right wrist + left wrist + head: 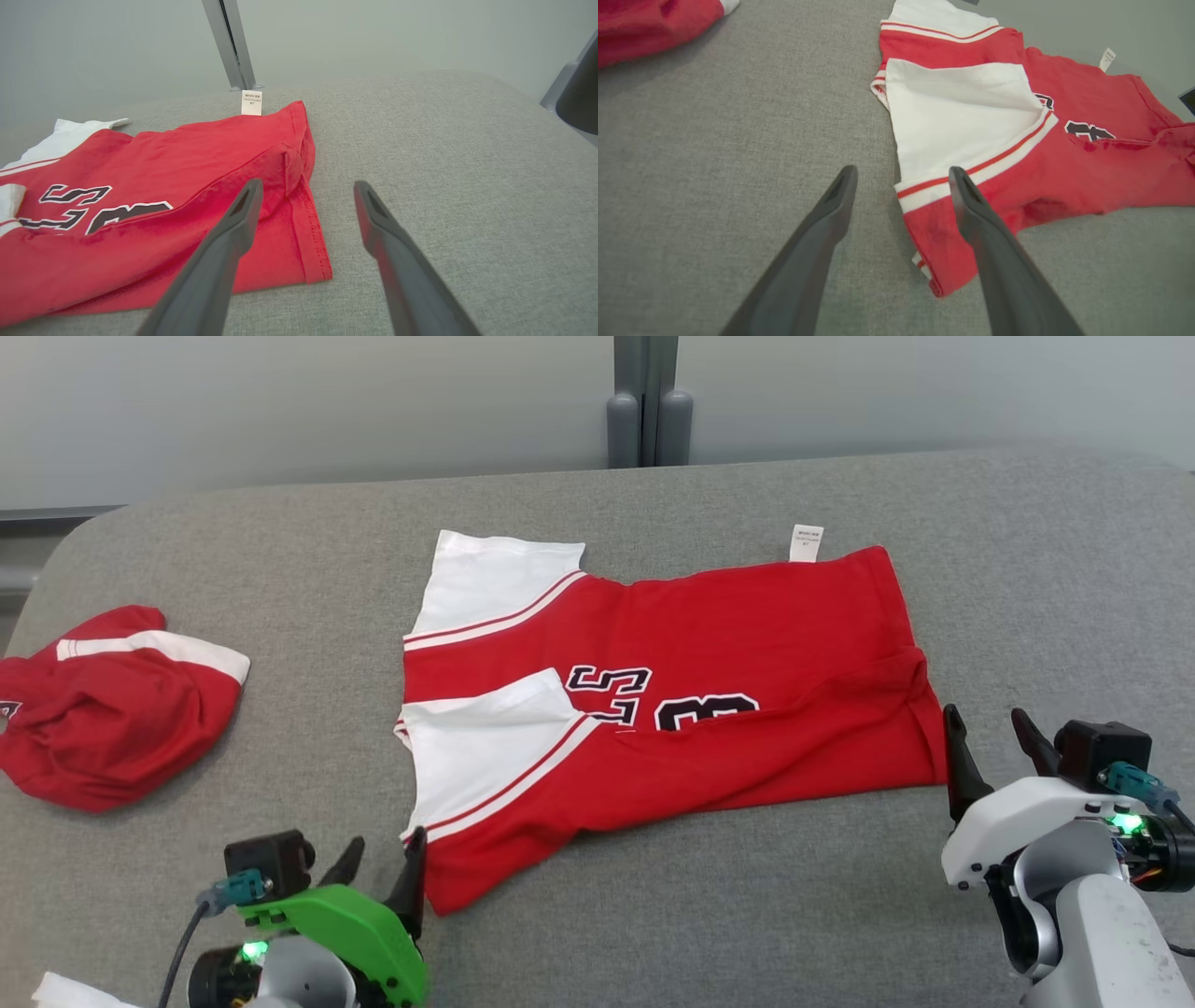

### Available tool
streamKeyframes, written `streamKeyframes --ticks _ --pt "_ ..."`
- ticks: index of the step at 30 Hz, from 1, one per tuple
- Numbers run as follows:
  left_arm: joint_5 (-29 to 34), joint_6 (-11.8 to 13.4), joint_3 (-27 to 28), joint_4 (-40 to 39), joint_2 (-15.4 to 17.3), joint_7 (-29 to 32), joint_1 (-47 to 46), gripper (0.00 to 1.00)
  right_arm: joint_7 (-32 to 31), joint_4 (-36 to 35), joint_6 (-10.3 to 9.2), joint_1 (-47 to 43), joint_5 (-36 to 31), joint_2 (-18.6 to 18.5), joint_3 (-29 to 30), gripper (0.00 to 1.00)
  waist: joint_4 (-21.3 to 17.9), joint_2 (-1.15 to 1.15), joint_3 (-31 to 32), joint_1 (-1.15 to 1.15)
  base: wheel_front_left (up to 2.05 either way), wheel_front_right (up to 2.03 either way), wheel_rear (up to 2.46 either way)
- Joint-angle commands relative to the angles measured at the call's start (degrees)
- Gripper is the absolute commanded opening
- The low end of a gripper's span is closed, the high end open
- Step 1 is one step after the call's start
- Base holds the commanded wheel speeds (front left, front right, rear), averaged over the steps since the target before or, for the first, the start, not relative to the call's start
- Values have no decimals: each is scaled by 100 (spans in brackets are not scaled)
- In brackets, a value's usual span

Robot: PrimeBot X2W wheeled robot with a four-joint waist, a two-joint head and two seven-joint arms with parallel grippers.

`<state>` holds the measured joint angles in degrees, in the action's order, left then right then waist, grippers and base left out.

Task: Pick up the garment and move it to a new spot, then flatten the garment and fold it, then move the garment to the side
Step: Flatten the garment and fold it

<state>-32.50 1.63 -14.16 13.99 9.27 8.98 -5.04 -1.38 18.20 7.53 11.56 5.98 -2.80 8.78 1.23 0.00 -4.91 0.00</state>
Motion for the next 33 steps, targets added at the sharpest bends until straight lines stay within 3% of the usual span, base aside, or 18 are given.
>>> streamKeyframes --ticks 1,7,16,18,19,22,31,32,33 --pt "-65 31 -9 -117 7 123 134 100 -41 -78 -8 -103 27 -17 17 100 8 0 -6 0 0 0 0" --pt "-412 260 6 -451 -164 603 457 100 -214 -354 -8 -239 145 -16 -9 100 -32 0 -143 0 0 0 0" --pt "-560 360 46 -36 -251 698 212 100 -357 -296 -8 33 132 -17 -131 100 -270 0 -393 0 0 0 0" --pt "-663 337 88 36 -291 701 187 73 -459 -116 -8 103 243 -16 -140 100 -282 0 -415 0 0 0 0" --pt "-708 328 97 60 -315 703 180 44 -510 -13 -8 142 272 -16 -147 100 -281 0 -422 0 0 0 0" --pt "-805 302 102 107 -363 663 133 0 -553 370 -8 328 296 -16 -118 100 -261 0 -452 0 0 0 0" --pt "-705 201 55 77 -353 369 -59 0 -444 1735 -8 913 715 -19 -105 100 -56 0 -524 0 0 0 0" --pt "-694 187 55 58 -338 342 -75 0 -417 1865 -8 974 770 -17 -104 93 -41 0 -524 0 0 0 0" --pt "-691 188 57 36 -324 321 -96 0 -400 2030 -8 1043 859 -16 -83 54 -24 0 -522 0 0 0 0"
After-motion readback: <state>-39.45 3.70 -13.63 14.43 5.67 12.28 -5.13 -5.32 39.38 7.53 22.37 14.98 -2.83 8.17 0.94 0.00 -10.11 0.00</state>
